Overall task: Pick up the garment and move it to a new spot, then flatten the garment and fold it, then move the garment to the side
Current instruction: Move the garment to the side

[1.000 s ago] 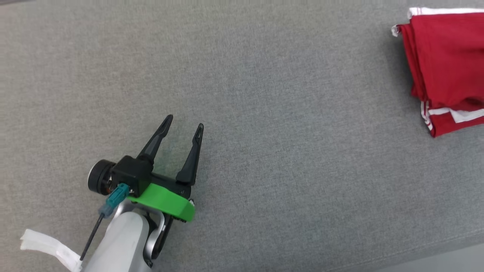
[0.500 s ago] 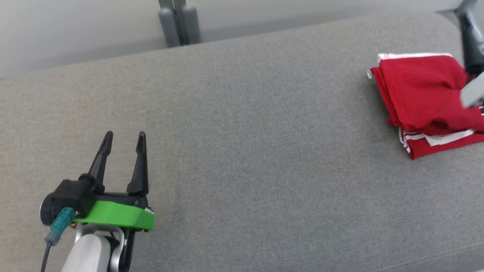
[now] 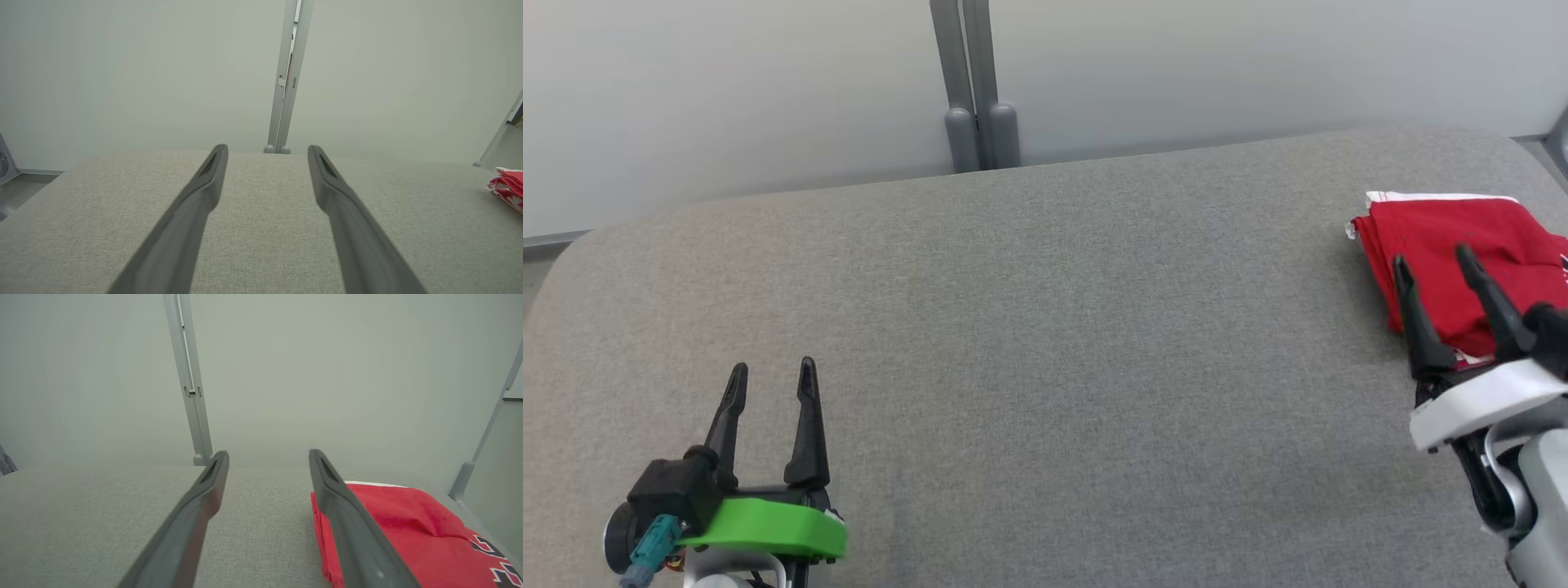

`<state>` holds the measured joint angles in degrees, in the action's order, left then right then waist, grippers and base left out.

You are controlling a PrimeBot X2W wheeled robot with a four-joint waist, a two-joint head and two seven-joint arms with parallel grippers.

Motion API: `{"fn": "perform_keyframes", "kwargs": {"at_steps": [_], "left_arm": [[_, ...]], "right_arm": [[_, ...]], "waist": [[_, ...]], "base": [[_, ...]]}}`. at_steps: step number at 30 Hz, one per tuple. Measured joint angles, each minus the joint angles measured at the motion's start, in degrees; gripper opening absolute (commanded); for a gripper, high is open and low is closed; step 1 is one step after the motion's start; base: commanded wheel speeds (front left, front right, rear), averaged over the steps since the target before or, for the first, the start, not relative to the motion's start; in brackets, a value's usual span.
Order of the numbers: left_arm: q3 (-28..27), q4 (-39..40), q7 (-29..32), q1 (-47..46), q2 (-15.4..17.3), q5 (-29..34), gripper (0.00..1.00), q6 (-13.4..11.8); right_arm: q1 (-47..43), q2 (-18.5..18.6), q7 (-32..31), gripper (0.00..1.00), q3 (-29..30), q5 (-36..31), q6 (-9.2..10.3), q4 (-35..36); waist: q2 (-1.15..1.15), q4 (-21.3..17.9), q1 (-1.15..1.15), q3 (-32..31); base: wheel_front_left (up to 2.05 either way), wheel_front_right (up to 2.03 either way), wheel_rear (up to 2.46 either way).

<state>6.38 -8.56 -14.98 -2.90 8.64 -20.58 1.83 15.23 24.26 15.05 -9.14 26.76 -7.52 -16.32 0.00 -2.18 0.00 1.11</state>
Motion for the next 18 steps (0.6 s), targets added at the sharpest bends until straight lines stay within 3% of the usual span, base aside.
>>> {"fn": "perform_keyframes", "kwargs": {"at_steps": [12, 18], "left_arm": [[-2.91, -3.27, 0.00, 3.11, -2.77, 3.93, 1.00, 1.54], [-3.61, -4.61, 0.00, 3.11, -3.75, 5.31, 1.00, 2.56]], "right_arm": [[-8.35, -6.77, 0.00, 1.00, 3.83, -3.86, 0.01, 2.19], [-9.05, -7.54, 0.00, 1.00, 3.64, -5.05, 0.01, 2.23]], "waist": [[0.00, 2.85, 0.00, -1.92], [0.00, 2.94, 0.00, -1.87]], "base": [[0.00, 0.00, 0.00], [0.00, 0.00, 0.00]]}}
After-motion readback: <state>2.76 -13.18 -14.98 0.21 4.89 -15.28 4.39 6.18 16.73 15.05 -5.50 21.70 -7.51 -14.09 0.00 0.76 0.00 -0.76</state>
